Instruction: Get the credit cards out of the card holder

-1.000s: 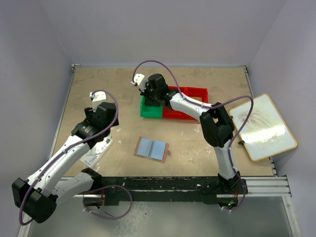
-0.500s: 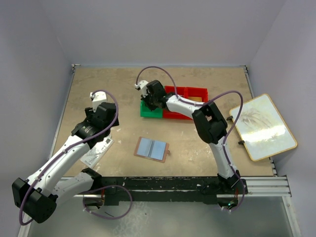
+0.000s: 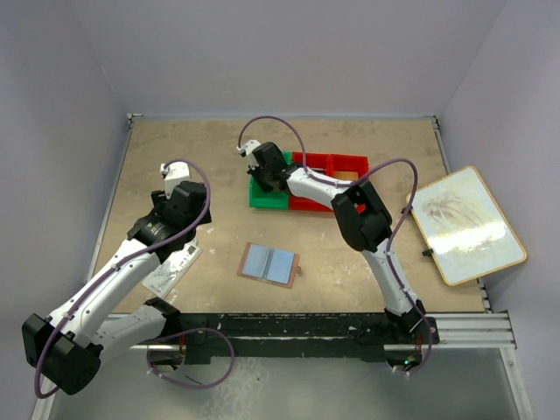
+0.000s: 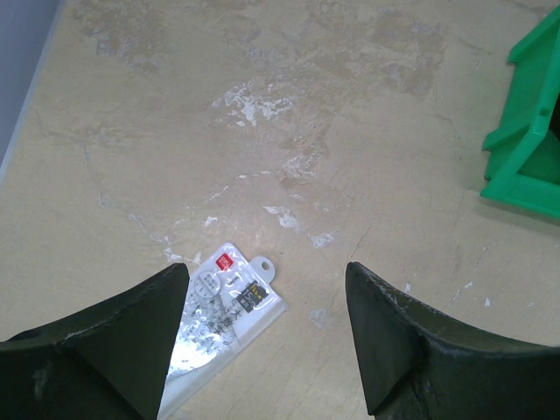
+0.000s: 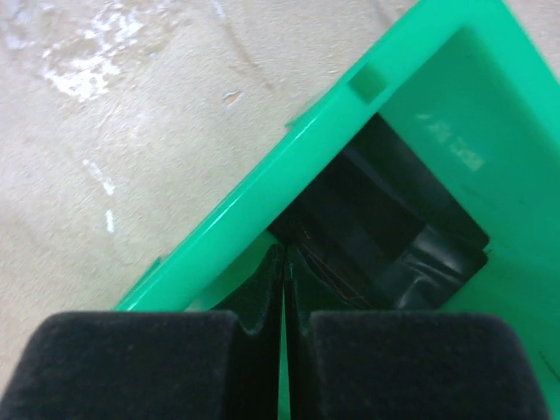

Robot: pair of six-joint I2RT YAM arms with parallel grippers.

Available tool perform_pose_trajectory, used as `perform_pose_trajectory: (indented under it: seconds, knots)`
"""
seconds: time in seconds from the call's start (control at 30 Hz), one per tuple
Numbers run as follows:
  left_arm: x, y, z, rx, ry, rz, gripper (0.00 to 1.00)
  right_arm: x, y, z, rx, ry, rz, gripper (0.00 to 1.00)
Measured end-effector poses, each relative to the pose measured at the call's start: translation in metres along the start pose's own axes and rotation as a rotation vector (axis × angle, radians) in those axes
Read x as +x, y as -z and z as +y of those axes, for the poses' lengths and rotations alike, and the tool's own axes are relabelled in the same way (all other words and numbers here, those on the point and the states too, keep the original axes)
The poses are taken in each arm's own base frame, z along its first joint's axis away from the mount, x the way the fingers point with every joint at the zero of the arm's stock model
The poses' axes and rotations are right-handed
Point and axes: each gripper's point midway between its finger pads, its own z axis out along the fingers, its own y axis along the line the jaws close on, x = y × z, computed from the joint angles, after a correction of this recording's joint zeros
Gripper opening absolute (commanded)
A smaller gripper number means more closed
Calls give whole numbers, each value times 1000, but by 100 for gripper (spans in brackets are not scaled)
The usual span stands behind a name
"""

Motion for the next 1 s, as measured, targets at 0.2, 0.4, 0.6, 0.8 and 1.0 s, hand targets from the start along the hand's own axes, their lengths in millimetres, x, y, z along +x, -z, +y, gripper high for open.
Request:
perform_pose_trajectory:
  seconds: [0.2, 0.4, 0.6, 0.8, 1.0]
  knots:
    - [0, 0, 0, -1, -1, 2, 70, -1, -4, -16, 100, 1, 6, 0]
    - [1, -1, -1, 2, -2, 4, 70, 3, -1, -25, 161, 15, 28, 0]
    - [1, -1, 0, -1, -1, 8, 70, 5, 1, -29, 179, 18, 38, 1]
    - [2, -1, -1, 4, -3, 10, 70, 4, 17, -16, 97, -7, 27, 20]
    - [2, -2, -1, 4, -4, 13, 70, -36, 78, -10, 21, -102, -101, 32]
